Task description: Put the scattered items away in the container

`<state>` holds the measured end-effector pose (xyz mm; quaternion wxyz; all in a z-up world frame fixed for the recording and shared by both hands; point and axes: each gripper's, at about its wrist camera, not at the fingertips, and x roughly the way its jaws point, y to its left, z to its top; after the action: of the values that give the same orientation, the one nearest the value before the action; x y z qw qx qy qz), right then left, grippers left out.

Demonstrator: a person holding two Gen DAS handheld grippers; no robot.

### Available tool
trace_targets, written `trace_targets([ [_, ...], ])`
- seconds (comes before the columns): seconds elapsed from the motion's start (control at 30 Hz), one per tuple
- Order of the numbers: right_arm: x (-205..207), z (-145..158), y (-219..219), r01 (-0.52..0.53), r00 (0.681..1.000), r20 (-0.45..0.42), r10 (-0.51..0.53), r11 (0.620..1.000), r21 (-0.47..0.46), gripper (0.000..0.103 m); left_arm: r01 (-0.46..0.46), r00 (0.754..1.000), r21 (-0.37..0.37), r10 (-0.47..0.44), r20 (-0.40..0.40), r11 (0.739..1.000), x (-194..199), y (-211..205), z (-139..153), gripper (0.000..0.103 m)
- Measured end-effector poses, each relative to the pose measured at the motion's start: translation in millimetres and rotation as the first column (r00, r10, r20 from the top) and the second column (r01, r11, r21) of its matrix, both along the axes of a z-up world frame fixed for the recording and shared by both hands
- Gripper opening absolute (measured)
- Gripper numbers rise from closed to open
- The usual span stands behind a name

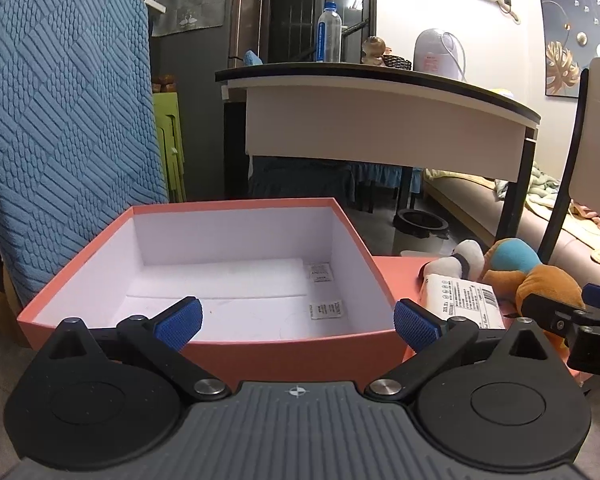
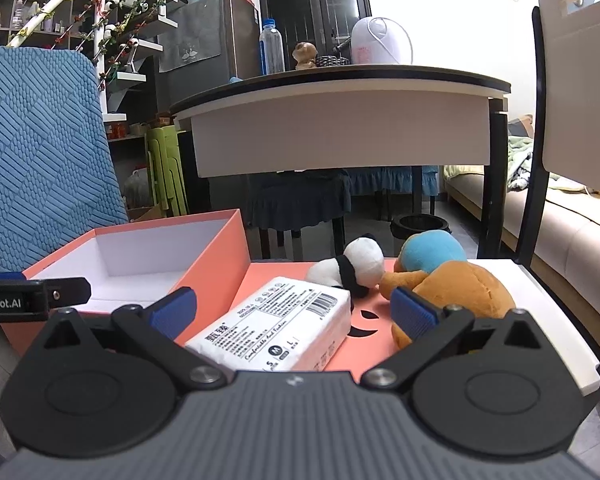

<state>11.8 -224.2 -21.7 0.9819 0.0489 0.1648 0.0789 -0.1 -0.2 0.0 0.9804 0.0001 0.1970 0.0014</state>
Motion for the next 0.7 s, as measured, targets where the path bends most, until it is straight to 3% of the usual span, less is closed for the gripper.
trace_targets([
  [0.2, 2.0, -2.3, 0.5, 0.003, 1.000, 0.001, -0.003, 1.000, 0.004, 0.103, -0.006, 0.999, 0.051, 0.004, 0.042, 0.999, -7.4, -3.8, -1.5, 0.103],
  [0.37, 1.9, -3.5, 0.8, 0.007, 1.000, 0.011, -0.007, 1.000, 0.007, 0.103, 0.007, 1.000, 0.008, -0.007, 0.001, 1.000, -1.8, -2.1, 0.7, 0.103],
  [0.7, 1.2, -9.7, 5.6, 0.010, 1.000, 0.023, -0.011, 1.000, 0.008, 0.103, -0.006, 1.000, 0.016, 0.006, -0.005, 1.000, 0.0, -0.6, -0.6, 0.103],
])
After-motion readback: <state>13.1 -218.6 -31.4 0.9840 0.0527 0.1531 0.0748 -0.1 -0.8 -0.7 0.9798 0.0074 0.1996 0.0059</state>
